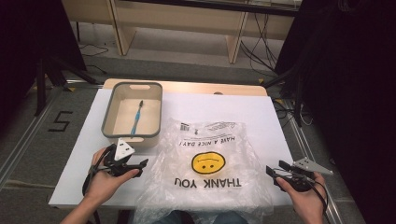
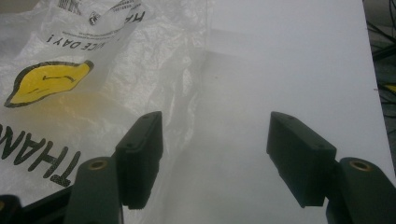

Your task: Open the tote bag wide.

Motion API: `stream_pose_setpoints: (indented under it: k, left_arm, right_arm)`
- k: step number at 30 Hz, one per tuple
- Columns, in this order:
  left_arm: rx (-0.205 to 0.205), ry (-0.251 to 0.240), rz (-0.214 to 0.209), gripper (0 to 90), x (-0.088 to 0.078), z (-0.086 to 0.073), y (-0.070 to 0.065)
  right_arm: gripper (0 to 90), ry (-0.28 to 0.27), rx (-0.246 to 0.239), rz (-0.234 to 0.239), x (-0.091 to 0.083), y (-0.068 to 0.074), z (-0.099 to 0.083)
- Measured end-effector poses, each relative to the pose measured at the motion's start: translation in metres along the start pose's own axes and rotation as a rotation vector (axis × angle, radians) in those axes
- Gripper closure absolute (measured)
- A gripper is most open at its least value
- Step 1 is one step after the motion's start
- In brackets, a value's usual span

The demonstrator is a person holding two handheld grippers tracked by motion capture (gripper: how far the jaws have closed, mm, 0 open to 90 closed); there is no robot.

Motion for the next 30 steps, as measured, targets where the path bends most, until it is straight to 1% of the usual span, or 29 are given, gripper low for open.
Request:
stream_pose_setpoints:
  k: [5, 9, 10, 11, 12, 13, 14, 16, 17, 18, 19, 20, 21, 23, 24, 25, 26, 27, 28, 29, 30]
  left_arm:
    - [0.007, 0.005, -0.009, 28.4, 0.000, 0.001, -0.003]
    - [0.012, 0.013, -0.021, 28.5, -0.001, 0.000, -0.005]
    - [0.005, 0.016, -0.027, 28.4, -0.001, 0.000, -0.007]
    - [0.004, 0.023, -0.040, 28.4, -0.001, 0.000, -0.008]
    - [-0.017, 0.036, -0.081, 28.4, -0.001, -0.001, -0.013]
    - [-0.017, 0.036, -0.081, 28.5, -0.001, -0.001, -0.013]
    - [-0.027, 0.041, -0.121, 28.5, -0.001, -0.001, -0.019]
    - [-0.016, 0.055, -0.136, 28.5, 0.000, -0.002, -0.025]
    - [-0.016, 0.055, -0.136, 28.4, 0.000, -0.002, -0.025]
    - [-0.006, 0.063, -0.144, 28.3, 0.000, -0.003, -0.028]
    - [0.008, 0.079, -0.162, 28.1, 0.001, -0.004, -0.034]
    - [0.009, 0.087, -0.169, 28.1, 0.002, -0.005, -0.036]
    - [0.009, 0.087, -0.169, 28.1, 0.002, -0.005, -0.036]
    - [0.021, 0.111, -0.189, 27.9, 0.005, -0.007, -0.040]
    - [0.019, 0.124, -0.200, 27.9, 0.006, -0.008, -0.042]
    - [0.014, 0.145, -0.221, 27.9, 0.009, -0.010, -0.046]
    - [0.014, 0.145, -0.221, 28.0, 0.009, -0.010, -0.046]
    - [0.024, 0.167, -0.232, 28.0, 0.012, -0.011, -0.050]
    - [0.030, 0.180, -0.235, 28.2, 0.014, -0.012, -0.052]
    - [0.030, 0.180, -0.235, 29.3, 0.014, -0.012, -0.052]
    - [0.034, 0.203, -0.239, 30.9, 0.018, -0.014, -0.054]
  right_arm:
    - [37.1, 0.002, 0.010, 0.000, -0.001, 0.000, 0.000]
    - [37.1, 0.010, 0.008, 0.004, -0.001, 0.001, 0.000]
    - [37.1, 0.015, 0.008, 0.005, -0.001, 0.001, 0.000]
    - [37.1, 0.020, 0.009, 0.005, -0.001, 0.001, 0.000]
    - [37.2, 0.027, 0.010, 0.008, -0.001, 0.002, 0.000]
    - [37.3, 0.034, 0.013, 0.009, 0.000, 0.002, 0.000]
    - [37.3, 0.040, 0.017, 0.011, 0.001, 0.002, -0.001]
    - [37.1, 0.058, 0.023, 0.014, 0.001, 0.003, -0.002]
    - [37.1, 0.058, 0.023, 0.014, 0.001, 0.003, -0.002]
    - [37.0, 0.070, 0.026, 0.016, 0.002, 0.003, -0.003]
    - [36.9, 0.078, 0.027, 0.018, 0.003, 0.004, -0.003]
    - [36.9, 0.085, 0.030, 0.020, 0.003, 0.005, -0.004]
    - [36.8, 0.093, 0.030, 0.022, 0.004, 0.005, -0.004]
    - [36.8, 0.107, 0.030, 0.028, 0.006, 0.006, -0.005]
    - [36.8, 0.115, 0.031, 0.030, 0.007, 0.006, -0.006]
    - [36.8, 0.125, 0.035, 0.031, 0.008, 0.006, -0.007]
    - [36.8, 0.134, 0.037, 0.033, 0.009, 0.005, -0.008]
    - [36.9, 0.142, 0.040, 0.033, 0.010, 0.005, -0.009]
    - [36.8, 0.152, 0.041, 0.032, 0.011, 0.005, -0.010]
    - [36.9, 0.160, 0.043, 0.035, 0.012, 0.004, -0.011]
    - [37.1, 0.167, 0.043, 0.038, 0.013, 0.004, -0.012]
Point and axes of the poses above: each handheld gripper's, and its own axes: x roughly forward along the jaws, z roughly out of its top, y roughly to its left, the point moved 4 cm from there along x, roughly forward along the jaws, and after that the axes turned 3 degrees about z, right-handed, at the moved point
